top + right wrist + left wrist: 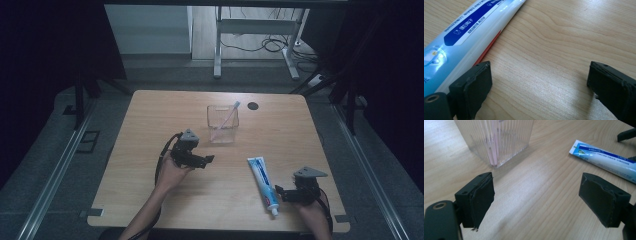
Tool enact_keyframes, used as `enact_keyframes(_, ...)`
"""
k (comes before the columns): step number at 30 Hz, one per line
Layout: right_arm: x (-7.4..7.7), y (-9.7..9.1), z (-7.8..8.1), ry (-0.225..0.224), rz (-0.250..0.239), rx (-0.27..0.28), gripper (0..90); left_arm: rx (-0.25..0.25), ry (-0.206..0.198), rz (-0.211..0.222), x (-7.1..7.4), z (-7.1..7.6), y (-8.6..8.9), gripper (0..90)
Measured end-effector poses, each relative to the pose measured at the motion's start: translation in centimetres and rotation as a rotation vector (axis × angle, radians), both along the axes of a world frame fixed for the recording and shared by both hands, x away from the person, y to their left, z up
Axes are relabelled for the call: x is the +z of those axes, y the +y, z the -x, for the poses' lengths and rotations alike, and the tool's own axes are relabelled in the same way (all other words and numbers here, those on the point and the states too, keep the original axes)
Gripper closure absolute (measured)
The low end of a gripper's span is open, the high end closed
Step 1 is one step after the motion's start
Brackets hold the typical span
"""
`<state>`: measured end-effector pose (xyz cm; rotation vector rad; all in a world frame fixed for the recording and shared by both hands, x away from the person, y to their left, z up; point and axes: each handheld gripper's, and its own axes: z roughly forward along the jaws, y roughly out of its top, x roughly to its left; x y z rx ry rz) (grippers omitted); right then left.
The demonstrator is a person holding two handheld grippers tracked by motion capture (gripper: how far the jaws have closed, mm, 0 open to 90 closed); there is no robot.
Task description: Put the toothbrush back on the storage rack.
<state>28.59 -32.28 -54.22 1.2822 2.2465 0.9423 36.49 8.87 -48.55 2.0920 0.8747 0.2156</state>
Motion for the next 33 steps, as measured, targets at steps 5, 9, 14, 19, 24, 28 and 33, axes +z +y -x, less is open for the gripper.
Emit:
enact_keyframes(5,0.0,0.0,0.0,0.000,0.000,0.000,5.7,0.007,-0.005,-0.013,-0.5,0.9,0.5,12.1)
enact_keyframes(9,0.0,0.0,0.0,0.000,0.000,0.000,5.7,0.010,-0.018,-0.035,-0.9,1.7,0.8,11.3)
enact_keyframes(14,0.0,0.0,0.0,-0.001,0.000,0.001,5.7,0.022,-0.027,-0.055,-1.7,2.8,1.3,9.4)
enact_keyframes(19,0.0,0.0,0.0,0.000,0.000,0.000,5.7,0.026,-0.033,-0.082,-2.7,3.7,1.7,8.5)
enact_keyframes(24,0.0,0.0,0.0,0.000,0.000,-0.001,5.7,0.035,-0.032,-0.110,-3.9,4.6,2.1,7.8)
enact_keyframes(28,0.0,0.0,0.0,-0.002,0.001,0.002,5.7,0.043,-0.023,-0.120,-4.6,5.0,2.4,6.9)
enact_keyframes(33,0.0,0.0,0.0,-0.002,0.001,0.001,5.7,0.033,-0.005,-0.141,-5.3,5.4,2.4,6.7)
